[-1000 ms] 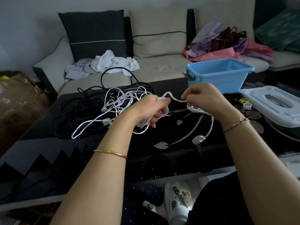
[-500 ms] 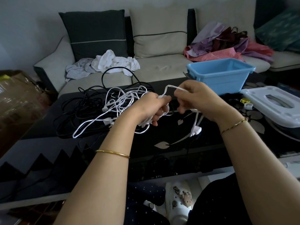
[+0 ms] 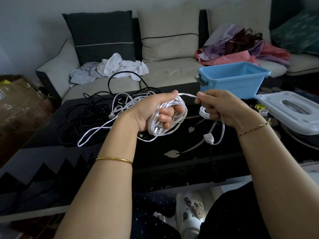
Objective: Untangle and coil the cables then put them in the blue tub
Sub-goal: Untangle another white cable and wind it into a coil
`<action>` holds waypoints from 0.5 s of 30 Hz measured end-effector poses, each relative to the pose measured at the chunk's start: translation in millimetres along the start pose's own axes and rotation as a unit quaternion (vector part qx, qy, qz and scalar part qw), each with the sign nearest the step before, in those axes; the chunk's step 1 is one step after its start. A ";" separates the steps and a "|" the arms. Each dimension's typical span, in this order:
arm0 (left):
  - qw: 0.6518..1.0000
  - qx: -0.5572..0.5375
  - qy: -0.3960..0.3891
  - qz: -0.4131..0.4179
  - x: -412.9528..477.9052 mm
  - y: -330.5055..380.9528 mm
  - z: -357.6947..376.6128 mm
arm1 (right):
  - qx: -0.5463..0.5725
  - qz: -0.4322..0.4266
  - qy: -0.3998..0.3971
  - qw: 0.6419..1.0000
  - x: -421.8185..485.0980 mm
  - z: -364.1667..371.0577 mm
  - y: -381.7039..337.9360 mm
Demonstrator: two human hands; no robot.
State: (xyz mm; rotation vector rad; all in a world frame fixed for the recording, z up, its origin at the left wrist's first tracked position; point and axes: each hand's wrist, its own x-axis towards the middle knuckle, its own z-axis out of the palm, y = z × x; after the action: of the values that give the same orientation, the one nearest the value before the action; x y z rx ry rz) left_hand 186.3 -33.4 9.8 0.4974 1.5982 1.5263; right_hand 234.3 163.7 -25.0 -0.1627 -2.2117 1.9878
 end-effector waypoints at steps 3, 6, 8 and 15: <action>0.998 -0.058 -0.010 0.015 -1.1 0.2 -1.1 | -0.014 0.018 -0.029 0.999 -0.7 4.6 0.7; 0.992 -0.125 -0.013 0.026 -0.3 -0.2 -2.2 | -0.018 0.040 -0.051 0.998 -2.1 11.5 0.6; 0.983 -0.180 -0.016 0.030 1.1 -1.1 -3.1 | -0.020 0.045 -0.065 0.997 -2.5 18.4 0.9; 0.905 -0.410 0.043 0.103 1.6 -0.7 -10.7 | -0.097 -0.002 -0.053 0.994 -8.3 44.4 -1.9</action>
State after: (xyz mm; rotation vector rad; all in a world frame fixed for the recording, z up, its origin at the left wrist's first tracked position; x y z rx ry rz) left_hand 177.1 -38.9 7.5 0.1166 0.8346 2.2167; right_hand 233.9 118.6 -28.0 -0.0772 -2.4683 1.8165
